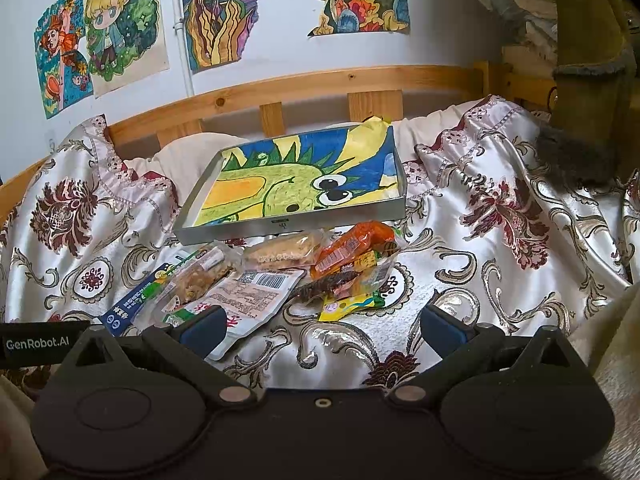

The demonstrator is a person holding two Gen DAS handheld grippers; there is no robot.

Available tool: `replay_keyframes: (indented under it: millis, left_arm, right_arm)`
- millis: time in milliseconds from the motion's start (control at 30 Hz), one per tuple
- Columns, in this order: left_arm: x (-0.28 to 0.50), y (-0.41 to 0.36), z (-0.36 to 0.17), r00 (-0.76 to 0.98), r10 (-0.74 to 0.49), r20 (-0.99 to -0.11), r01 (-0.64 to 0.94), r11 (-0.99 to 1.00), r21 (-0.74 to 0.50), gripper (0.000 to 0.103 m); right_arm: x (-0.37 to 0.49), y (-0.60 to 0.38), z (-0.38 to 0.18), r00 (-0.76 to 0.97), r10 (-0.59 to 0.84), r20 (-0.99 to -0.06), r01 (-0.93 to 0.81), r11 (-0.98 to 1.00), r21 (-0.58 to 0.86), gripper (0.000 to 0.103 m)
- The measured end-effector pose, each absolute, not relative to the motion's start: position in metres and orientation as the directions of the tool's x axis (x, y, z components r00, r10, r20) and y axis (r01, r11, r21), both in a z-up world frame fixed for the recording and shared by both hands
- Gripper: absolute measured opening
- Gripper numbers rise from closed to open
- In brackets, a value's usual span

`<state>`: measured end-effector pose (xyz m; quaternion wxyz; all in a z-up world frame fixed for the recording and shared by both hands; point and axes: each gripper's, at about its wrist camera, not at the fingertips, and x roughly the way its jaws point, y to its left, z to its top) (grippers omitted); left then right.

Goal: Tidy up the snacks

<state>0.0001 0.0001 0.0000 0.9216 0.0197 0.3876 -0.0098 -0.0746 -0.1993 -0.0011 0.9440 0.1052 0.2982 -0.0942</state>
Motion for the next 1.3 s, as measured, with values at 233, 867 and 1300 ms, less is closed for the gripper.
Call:
replay_keyframes:
  millis: [233, 867, 1300]
  left_arm:
    - [0.000, 0.000, 0.000, 0.699, -0.003, -0.716, 0.033, 0.999, 0.029, 0.102]
    - [0.004, 0.006, 0.000, 0.687, -0.023, -0.726, 0.015, 1.000, -0.017, 0.102]
    - [0.060, 0.022, 0.011, 0.602, -0.151, -0.784, 0.063, 0.988, -0.142, 0.102]
  right_arm:
    - [-0.074, -0.199, -0.002, 0.802, -0.114, -0.586, 0.240, 0.960, 0.141, 0.102]
    - [-0.068, -0.196, 0.010, 0.837, -0.080, -0.541, 0.186, 0.972, 0.144, 0.102]
    - [-0.027, -0.211, 0.027, 0.830, 0.042, -0.556, 0.041, 0.990, 0.137, 0.102]
